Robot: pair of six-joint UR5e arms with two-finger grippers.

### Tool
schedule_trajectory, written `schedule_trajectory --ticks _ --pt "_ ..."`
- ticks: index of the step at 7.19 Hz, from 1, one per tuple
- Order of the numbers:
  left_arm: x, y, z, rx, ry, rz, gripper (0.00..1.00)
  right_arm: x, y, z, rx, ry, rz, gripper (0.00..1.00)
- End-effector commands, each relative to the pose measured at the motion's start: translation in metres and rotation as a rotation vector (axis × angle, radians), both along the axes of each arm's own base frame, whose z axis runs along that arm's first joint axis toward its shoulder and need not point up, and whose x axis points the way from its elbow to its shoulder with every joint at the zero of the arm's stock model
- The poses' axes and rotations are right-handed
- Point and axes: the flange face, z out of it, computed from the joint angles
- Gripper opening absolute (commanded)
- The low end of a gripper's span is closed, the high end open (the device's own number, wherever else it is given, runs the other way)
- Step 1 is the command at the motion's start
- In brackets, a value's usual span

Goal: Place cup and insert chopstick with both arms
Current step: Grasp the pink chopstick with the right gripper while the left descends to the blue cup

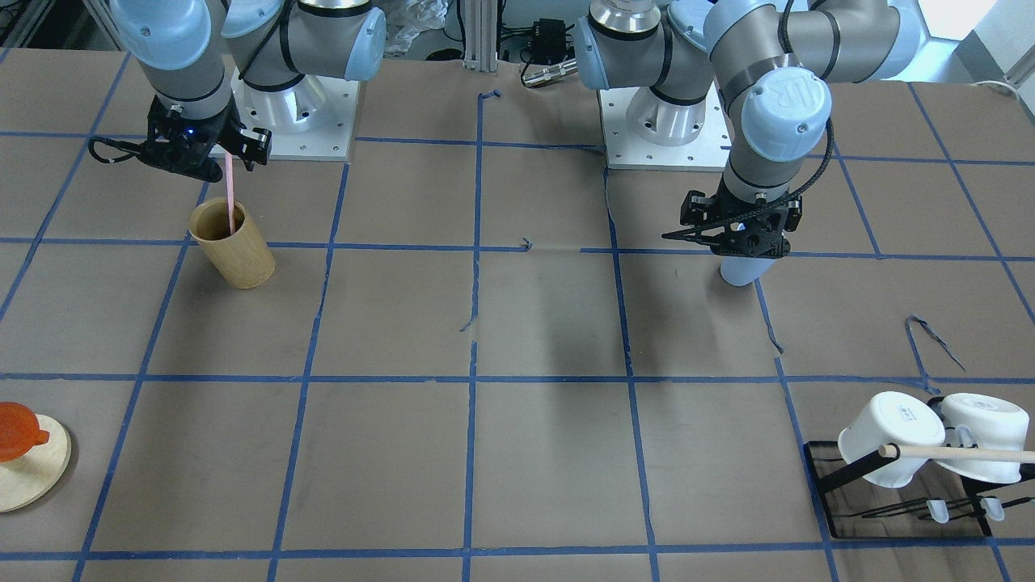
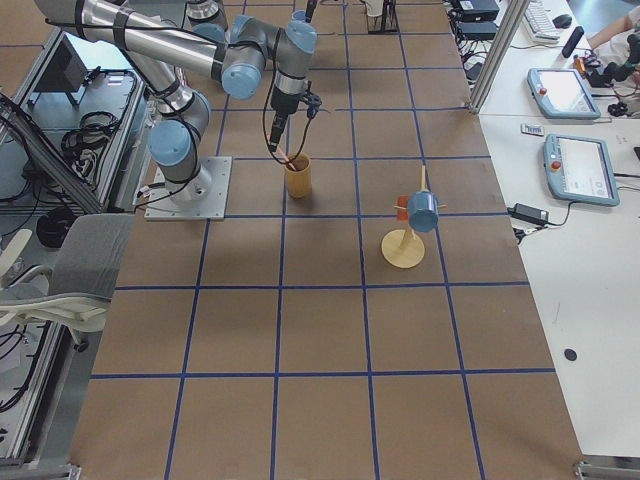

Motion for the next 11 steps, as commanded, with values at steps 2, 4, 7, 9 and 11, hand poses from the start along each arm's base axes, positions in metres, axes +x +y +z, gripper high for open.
schedule_trajectory --ticks 2,4,7,9,11 --pt "0.033 0.030 -0.038 0.080 0.054 0.086 0.92 -0.009 0.003 -0.001 0.035 -0.029 -0.045 0.34" --pt "0.049 0.024 -0.044 0.074 0.072 0.098 0.69 -0.006 0.000 0.000 0.019 -0.058 -0.051 0.29" --pt "0.044 0.020 -0.043 0.040 0.116 0.125 0.00 -0.008 -0.004 0.004 0.018 -0.061 -0.050 0.00" --pt "0.044 0.010 -0.031 -0.028 0.098 0.121 0.00 -0.008 -0.012 0.021 -0.018 -0.064 -0.050 0.00" --pt "0.025 -0.018 0.014 -0.088 0.132 0.204 0.00 -0.001 -0.024 0.048 -0.067 -0.146 -0.067 0.00"
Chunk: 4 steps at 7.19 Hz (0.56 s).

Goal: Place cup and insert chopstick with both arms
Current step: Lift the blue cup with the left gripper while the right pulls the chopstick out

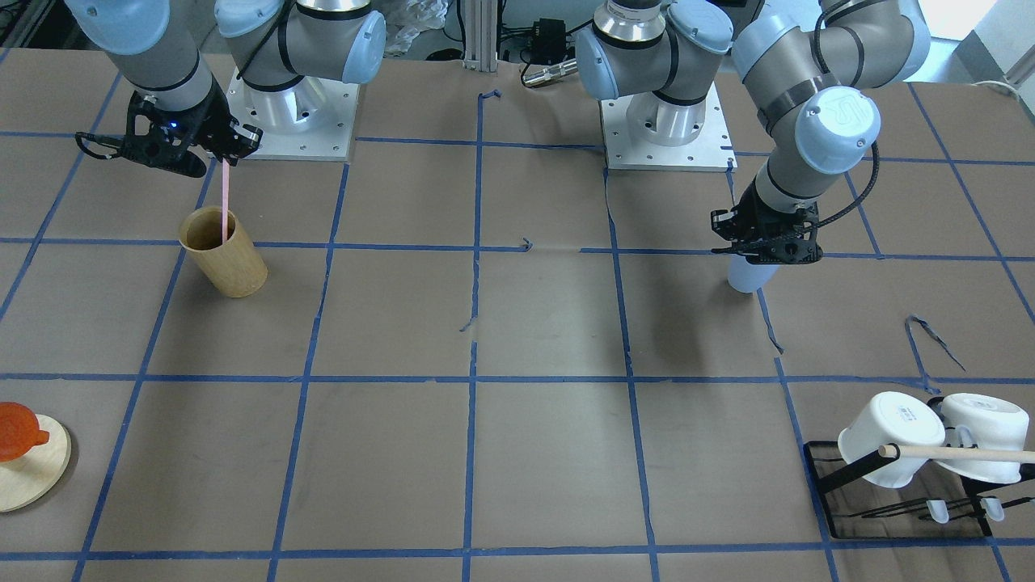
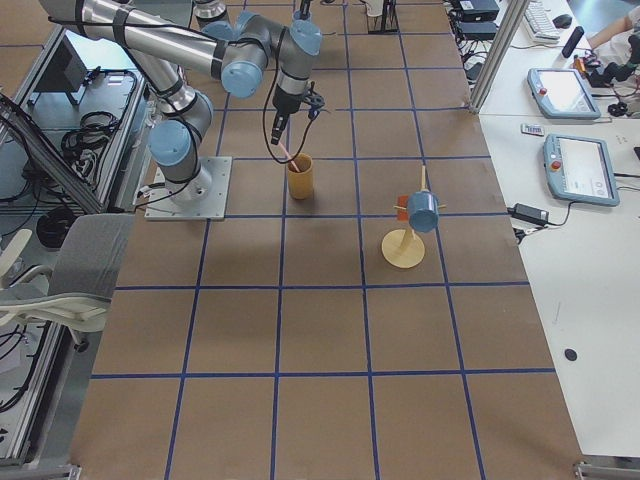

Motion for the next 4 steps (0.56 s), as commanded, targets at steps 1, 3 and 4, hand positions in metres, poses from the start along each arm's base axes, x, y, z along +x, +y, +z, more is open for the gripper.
schedule_trajectory --ticks 1,3,4 --pt "-0.042 -0.028 0.049 -0.032 0.029 0.125 0.00 0.000 -0.013 0.030 -0.010 -0.022 0.012 0.00" --pt "-0.118 -0.036 0.057 -0.055 0.064 0.241 0.00 -0.002 -0.021 0.052 0.061 -0.039 0.012 0.00" --pt "-0.164 -0.039 0.066 -0.092 0.060 0.276 0.00 -0.001 -0.014 0.056 0.091 -0.042 0.012 0.00"
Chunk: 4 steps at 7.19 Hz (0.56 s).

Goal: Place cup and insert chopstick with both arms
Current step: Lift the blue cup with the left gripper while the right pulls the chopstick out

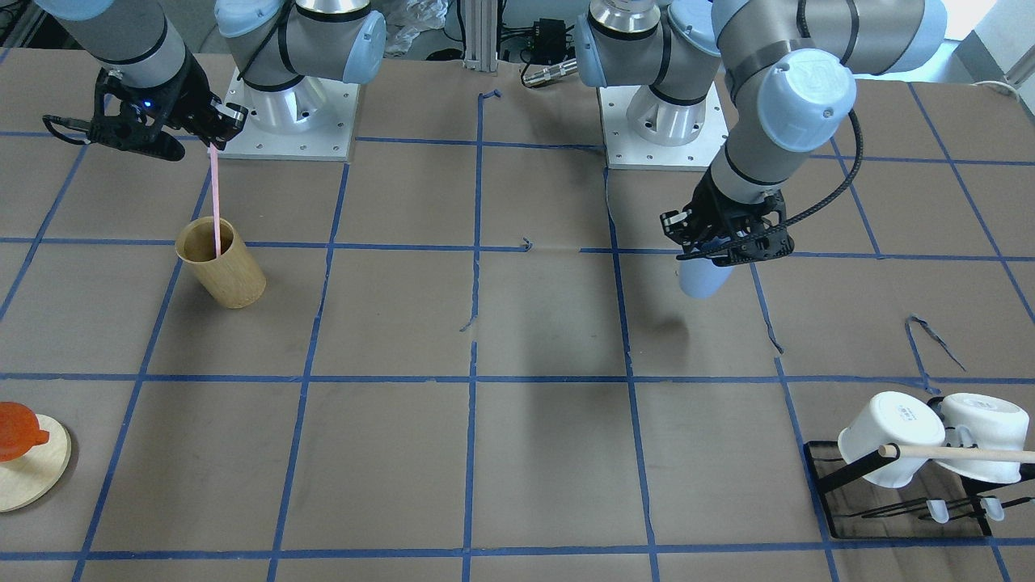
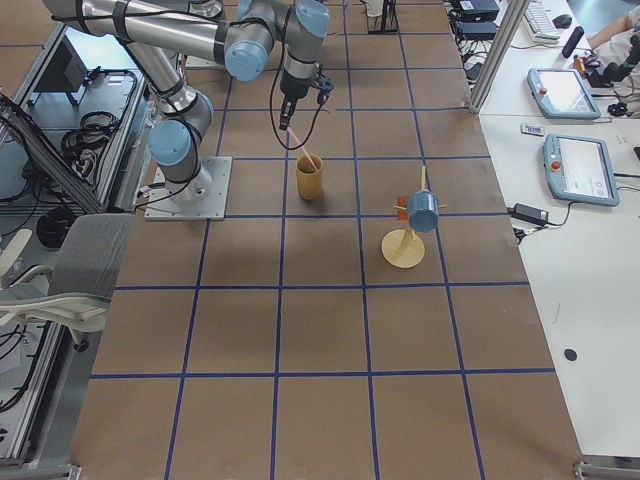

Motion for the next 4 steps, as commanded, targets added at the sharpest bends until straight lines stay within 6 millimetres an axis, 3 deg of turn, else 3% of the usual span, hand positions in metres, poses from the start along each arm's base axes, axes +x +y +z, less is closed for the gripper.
schedule_trajectory --ticks 1,4 --pt "-0.107 -0.008 0.021 -0.042 0.025 0.104 0.00 0.001 0.007 0.027 0.061 -0.011 -0.002 0.00" --pt "-0.234 -0.024 0.014 -0.077 0.101 0.265 0.00 0.003 0.003 0.082 0.015 -0.018 0.004 0.00"
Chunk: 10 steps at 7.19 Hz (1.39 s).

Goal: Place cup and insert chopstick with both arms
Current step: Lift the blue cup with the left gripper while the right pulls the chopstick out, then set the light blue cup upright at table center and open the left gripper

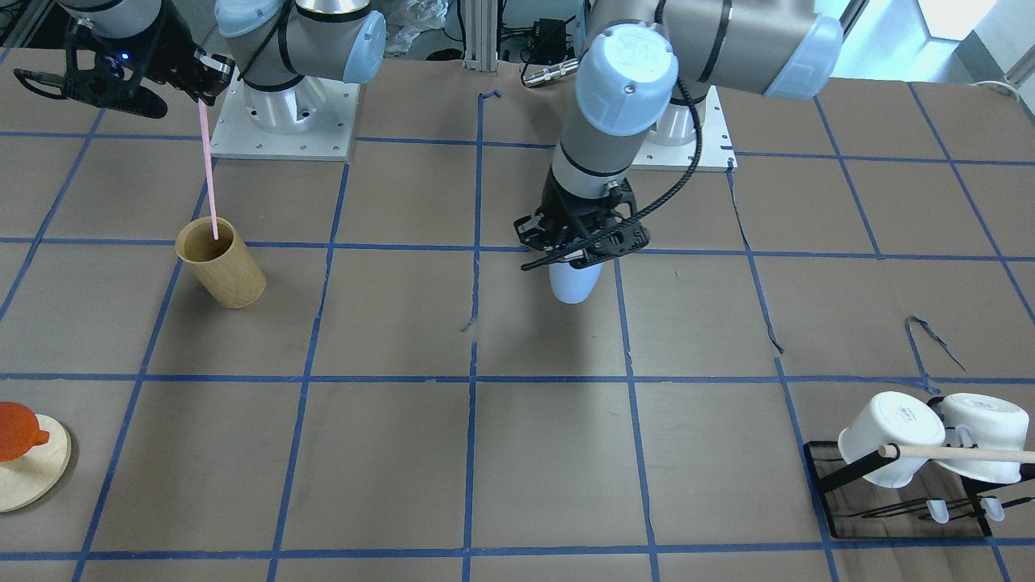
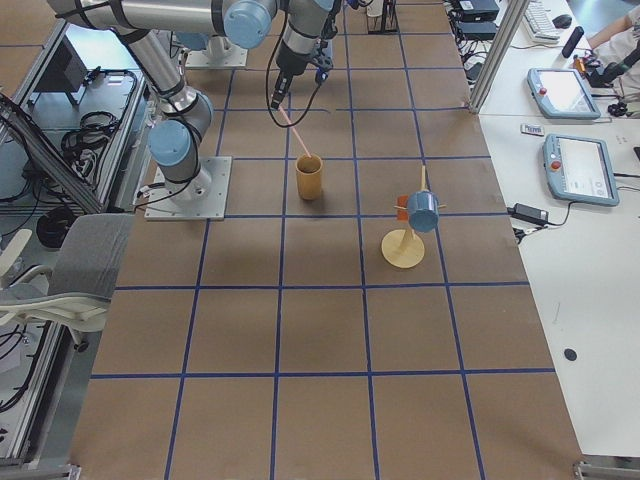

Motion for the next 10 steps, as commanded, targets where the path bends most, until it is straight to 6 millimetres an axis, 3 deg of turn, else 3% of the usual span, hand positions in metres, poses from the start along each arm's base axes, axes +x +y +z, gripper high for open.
schedule_trajectory --ticks 1,3,5,7,8,9,10 --pt "-0.066 -0.023 -0.016 -0.049 0.039 0.082 0.00 0.001 -0.004 0.037 -0.054 -0.002 0.013 0.00" --pt "-0.080 -0.059 -0.029 -0.073 0.046 0.083 0.00 0.012 -0.013 0.046 -0.053 -0.119 -0.027 0.00" --pt "-0.093 -0.089 -0.042 -0.068 0.046 0.114 0.00 0.009 -0.017 0.051 -0.068 -0.092 -0.017 0.00" --pt "-0.101 -0.086 -0.050 -0.031 0.066 0.122 0.00 0.008 -0.025 0.049 -0.062 -0.093 -0.018 0.00" --pt "-0.102 -0.087 -0.056 -0.022 0.062 0.123 0.05 0.007 -0.026 0.048 -0.059 -0.093 -0.015 0.00" --pt "-0.102 -0.088 -0.057 -0.020 0.063 0.121 0.99 0.007 -0.026 0.048 -0.060 -0.094 -0.012 0.00" --pt "-0.102 -0.088 -0.056 -0.023 0.064 0.114 1.00 0.007 -0.029 0.048 -0.069 -0.093 -0.010 0.00"
